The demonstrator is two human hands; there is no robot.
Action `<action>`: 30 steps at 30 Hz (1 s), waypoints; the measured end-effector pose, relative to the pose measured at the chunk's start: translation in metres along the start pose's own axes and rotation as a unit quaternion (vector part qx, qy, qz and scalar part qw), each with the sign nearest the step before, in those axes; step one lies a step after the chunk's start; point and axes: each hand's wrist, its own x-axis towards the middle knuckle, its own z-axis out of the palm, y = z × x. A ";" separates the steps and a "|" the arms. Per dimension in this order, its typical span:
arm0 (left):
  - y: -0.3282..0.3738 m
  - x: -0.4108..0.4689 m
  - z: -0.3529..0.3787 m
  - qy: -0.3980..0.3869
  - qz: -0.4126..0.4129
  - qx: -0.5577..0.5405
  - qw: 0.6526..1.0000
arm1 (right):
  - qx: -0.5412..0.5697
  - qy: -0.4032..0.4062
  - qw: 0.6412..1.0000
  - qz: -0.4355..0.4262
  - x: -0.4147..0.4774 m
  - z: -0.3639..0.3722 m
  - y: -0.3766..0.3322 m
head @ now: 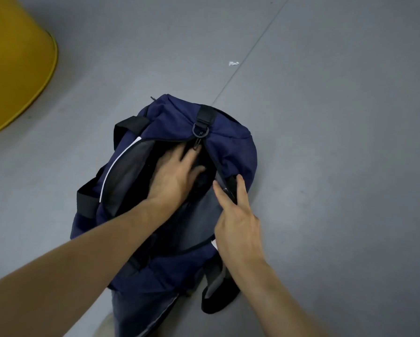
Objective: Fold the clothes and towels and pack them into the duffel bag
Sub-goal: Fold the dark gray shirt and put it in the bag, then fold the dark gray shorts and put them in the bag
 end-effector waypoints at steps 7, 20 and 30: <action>-0.017 -0.004 0.021 -0.129 0.007 0.117 0.985 | -0.031 0.019 0.999 -0.018 0.001 0.011 0.000; 0.030 -0.044 -0.019 0.061 -0.012 -0.107 0.992 | 0.010 -0.030 0.992 -0.119 -0.018 -0.025 0.027; 0.227 -0.075 -0.015 -0.213 0.215 -0.202 0.932 | -0.111 -0.038 0.990 -0.081 -0.152 -0.168 0.175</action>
